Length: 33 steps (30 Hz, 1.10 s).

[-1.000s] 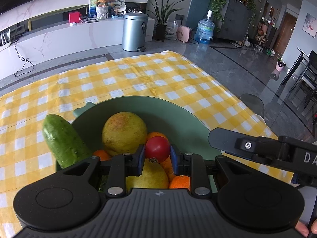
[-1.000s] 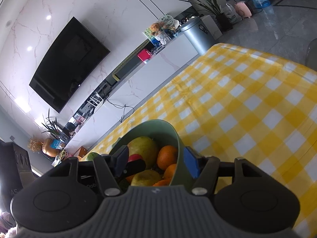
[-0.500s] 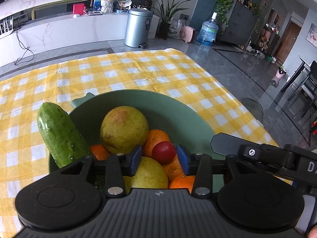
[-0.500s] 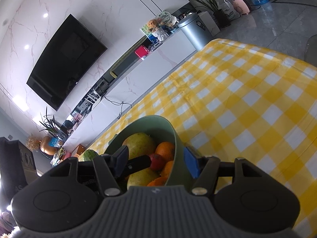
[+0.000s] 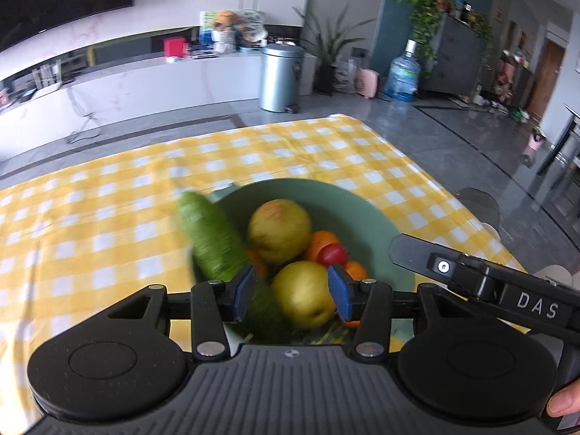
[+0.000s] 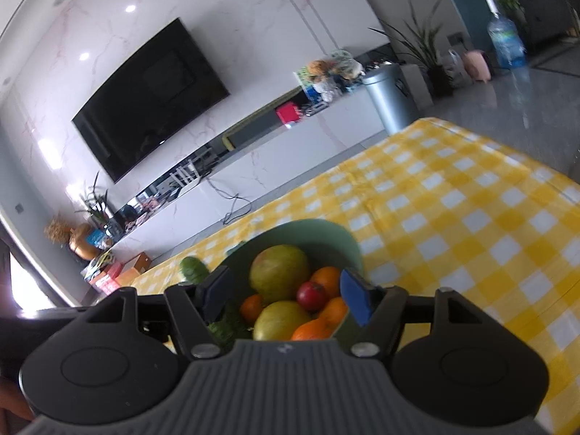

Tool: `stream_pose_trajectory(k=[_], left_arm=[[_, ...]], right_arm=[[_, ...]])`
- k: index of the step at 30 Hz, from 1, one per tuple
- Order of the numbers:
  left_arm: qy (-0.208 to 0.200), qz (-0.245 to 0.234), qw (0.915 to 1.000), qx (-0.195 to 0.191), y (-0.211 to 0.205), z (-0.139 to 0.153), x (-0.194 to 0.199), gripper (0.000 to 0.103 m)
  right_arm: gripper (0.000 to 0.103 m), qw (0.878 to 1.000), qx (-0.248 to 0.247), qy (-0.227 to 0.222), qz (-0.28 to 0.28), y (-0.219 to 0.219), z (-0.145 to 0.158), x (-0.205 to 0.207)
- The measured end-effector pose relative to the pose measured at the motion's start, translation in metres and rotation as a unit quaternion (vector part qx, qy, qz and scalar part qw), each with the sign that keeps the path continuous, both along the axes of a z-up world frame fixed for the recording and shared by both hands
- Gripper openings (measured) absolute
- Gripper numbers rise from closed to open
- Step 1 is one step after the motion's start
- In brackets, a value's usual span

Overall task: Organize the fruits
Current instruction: 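Withdraw both open grippers from the colander, then move the left gripper onto a small brown round fruit and close it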

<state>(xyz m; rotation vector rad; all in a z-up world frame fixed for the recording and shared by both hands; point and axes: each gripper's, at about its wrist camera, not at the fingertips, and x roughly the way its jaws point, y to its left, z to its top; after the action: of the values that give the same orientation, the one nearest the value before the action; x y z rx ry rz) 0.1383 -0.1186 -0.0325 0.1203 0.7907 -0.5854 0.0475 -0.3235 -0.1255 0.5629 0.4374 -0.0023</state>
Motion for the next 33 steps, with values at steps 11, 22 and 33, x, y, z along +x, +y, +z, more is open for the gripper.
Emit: stream_pose_trajectory(k=[11,22,33], left_arm=[[-0.005,0.041,0.9986,0.033,0.053,0.005,-0.029,0.055],[-0.002,0.055,0.9983,0.018,0.1,-0.009,-0.041,0.057],[0.018,0.081,0.9964,-0.014,0.136,-0.026,-0.027,0.057]], right_arm=[[0.065,0.995,-0.076,-0.021,0.052,0.064,0.006,-0.029],[0.066,0.98,-0.164,-0.018,0.11,0.123,0.001,-0.032],[0.065,0.967,-0.211,0.018,0.139,0.16,-0.012,-0.015]])
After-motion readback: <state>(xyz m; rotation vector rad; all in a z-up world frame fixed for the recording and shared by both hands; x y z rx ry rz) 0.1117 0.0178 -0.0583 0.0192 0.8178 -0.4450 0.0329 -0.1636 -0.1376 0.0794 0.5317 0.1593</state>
